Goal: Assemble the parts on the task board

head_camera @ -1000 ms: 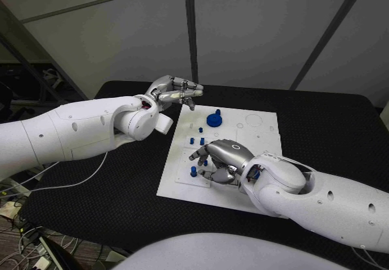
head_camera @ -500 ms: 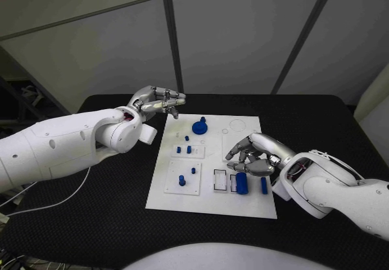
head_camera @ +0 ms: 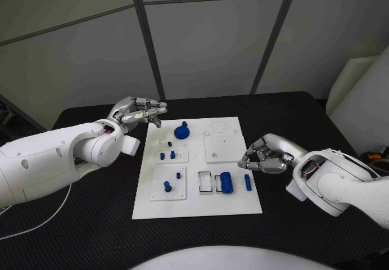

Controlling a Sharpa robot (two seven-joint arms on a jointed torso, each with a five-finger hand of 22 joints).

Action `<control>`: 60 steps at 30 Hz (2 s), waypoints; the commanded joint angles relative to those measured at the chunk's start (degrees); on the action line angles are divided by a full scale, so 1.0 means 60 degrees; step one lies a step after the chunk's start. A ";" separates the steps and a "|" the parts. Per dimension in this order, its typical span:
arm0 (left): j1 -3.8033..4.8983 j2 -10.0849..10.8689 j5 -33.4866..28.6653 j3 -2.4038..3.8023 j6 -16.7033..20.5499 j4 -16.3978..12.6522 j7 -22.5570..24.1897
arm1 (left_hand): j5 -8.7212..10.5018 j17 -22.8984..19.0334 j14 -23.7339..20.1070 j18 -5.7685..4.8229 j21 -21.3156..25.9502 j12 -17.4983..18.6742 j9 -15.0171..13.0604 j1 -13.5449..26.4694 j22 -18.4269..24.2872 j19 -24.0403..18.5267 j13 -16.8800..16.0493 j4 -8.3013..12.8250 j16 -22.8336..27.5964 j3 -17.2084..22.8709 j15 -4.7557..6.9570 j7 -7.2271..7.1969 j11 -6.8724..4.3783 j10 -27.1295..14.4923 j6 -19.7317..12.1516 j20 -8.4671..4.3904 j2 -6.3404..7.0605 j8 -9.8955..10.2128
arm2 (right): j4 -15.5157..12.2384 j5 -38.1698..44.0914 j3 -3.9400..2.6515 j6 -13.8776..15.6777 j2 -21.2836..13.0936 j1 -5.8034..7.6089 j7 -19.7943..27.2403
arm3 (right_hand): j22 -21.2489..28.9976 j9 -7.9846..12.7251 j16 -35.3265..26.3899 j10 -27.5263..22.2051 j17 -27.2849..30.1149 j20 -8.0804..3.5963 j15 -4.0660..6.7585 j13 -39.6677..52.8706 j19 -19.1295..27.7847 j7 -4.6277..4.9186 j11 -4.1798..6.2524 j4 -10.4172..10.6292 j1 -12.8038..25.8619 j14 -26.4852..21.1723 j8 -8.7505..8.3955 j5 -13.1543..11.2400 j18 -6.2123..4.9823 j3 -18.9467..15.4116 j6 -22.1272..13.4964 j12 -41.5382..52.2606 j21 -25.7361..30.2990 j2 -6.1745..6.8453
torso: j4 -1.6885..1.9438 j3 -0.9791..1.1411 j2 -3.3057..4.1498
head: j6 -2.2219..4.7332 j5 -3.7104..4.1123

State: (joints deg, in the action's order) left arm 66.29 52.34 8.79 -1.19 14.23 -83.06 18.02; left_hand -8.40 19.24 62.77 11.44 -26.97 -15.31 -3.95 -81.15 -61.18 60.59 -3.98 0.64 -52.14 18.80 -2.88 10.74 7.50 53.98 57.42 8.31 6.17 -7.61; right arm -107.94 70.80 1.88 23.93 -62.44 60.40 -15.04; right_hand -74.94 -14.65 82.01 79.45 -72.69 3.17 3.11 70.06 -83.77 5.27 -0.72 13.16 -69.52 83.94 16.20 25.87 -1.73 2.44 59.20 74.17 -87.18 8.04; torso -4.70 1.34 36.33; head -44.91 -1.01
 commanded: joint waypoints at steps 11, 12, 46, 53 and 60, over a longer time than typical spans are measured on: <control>-0.0024 -0.0024 -0.0114 0.0008 -0.0016 -0.0035 0.0227 | 0.0012 -0.0009 -0.0071 -0.0173 0.0049 -0.0051 -0.0004 -0.0046 0.0008 0.0024 -0.0016 -0.0025 0.0063 -0.0054 0.0000 -0.0022 0.0013 -0.0057 -0.0012 0.0013 -0.0043 -0.0057 | -0.0066 0.1216 0.0045 -0.0416 0.0527 -0.0492 -0.1960 | -0.2187 -0.0423 0.0173 0.0003 -0.0305 0.0080 -0.0052 0.0309 -0.0705 0.0043 -0.0059 0.0610 0.0437 0.0562 0.0188 -0.0318 0.0164 -0.1317 -0.0397 0.0060 -0.0100 -0.0077 | 0.0012 -0.0035 -0.0002 | -0.0094 0.0055; -0.0024 -0.0020 -0.0114 0.0008 -0.0015 -0.0037 0.0226 | 0.0012 -0.0009 -0.0071 -0.0173 0.0049 -0.0051 -0.0004 -0.0046 0.0008 0.0024 -0.0016 -0.0025 0.0063 -0.0054 0.0000 -0.0022 0.0013 -0.0057 -0.0012 0.0013 -0.0043 -0.0057 | -0.0044 0.1224 0.0046 -0.0459 0.0576 -0.0538 -0.2001 | -0.2189 -0.0447 0.0185 0.0001 -0.0329 0.0085 -0.0057 0.0321 -0.0707 0.0048 -0.0064 0.0611 0.0463 0.0565 0.0195 -0.0395 0.0165 -0.1385 -0.0421 0.0055 -0.0102 -0.0101 | 0.0006 -0.0033 0.0000 | -0.0101 0.0050; -0.0025 -0.0026 -0.0114 0.0008 -0.0012 -0.0061 0.0211 | 0.0016 -0.0019 -0.0071 -0.0171 0.0059 -0.0082 -0.0005 -0.0039 0.0016 0.0025 -0.0021 -0.0026 0.0064 -0.0069 0.0003 -0.0027 0.0008 -0.0057 -0.0011 0.0013 -0.0052 -0.0072 | 0.0613 0.1111 0.0061 -0.1182 0.1703 -0.0935 -0.2423 | -0.2206 -0.0629 0.0294 -0.0002 -0.0555 0.0122 -0.0092 0.0448 -0.0717 0.0080 -0.0098 0.0578 0.0445 0.0595 0.0260 -0.0536 0.0170 -0.1673 -0.0574 0.0047 -0.0116 -0.0346 | -0.0014 -0.0039 0.0015 | -0.0206 -0.0106; -0.0025 -0.0002 -0.0114 0.0009 -0.0002 -0.0087 0.0206 | 0.0015 -0.0020 -0.0071 -0.0170 0.0061 -0.0086 -0.0005 -0.0044 0.0017 0.0026 -0.0021 -0.0022 0.0065 -0.0069 0.0004 -0.0028 0.0007 -0.0061 -0.0011 0.0012 -0.0055 -0.0075 | 0.0614 0.1190 0.0070 -0.1073 0.1733 -0.0951 -0.2502 | -0.2217 -0.0742 0.0331 0.0011 -0.0631 0.0125 -0.0088 0.0519 -0.0725 0.0066 -0.0087 0.0542 0.0037 0.0604 0.0345 -0.0490 0.0173 -0.1703 -0.0569 0.0052 -0.0126 -0.0408 | -0.0023 -0.0041 0.0016 | -0.0222 -0.0118; -0.0025 0.0032 -0.0114 0.0009 0.0008 -0.0112 0.0205 | 0.0015 -0.0021 -0.0071 -0.0170 0.0062 -0.0087 -0.0005 -0.0045 0.0017 0.0026 -0.0021 -0.0022 0.0065 -0.0069 0.0004 -0.0028 0.0007 -0.0061 -0.0011 0.0012 -0.0055 -0.0075 | 0.0493 0.1221 0.0072 -0.0373 0.1607 -0.0958 -0.2476 | -0.2283 -0.0909 0.0383 0.0111 -0.0739 0.0086 -0.0039 0.0692 -0.0792 0.0004 -0.0025 0.0474 -0.0563 0.0620 0.0498 0.0283 0.0197 -0.1631 -0.0480 0.0129 -0.0200 -0.0748 | -0.0030 -0.0035 0.0010 | -0.0206 -0.0146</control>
State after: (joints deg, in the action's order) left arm 66.06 52.50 8.34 -1.18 14.27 -83.57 18.23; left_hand -8.40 19.19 62.77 11.44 -26.97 -15.70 -3.95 -81.15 -61.14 60.59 -4.01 0.48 -52.14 18.65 -2.88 10.74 7.50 53.98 57.43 8.31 6.17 -7.83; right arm -105.16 77.98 2.00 20.49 -52.61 54.96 -28.60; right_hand -74.92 -20.03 83.98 79.76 -74.94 3.38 3.09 74.17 -83.97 5.39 -0.81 16.19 -71.94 83.94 18.92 27.23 -1.15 -7.39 56.13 74.69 -88.03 3.75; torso -4.82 1.09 36.41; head -46.18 -1.85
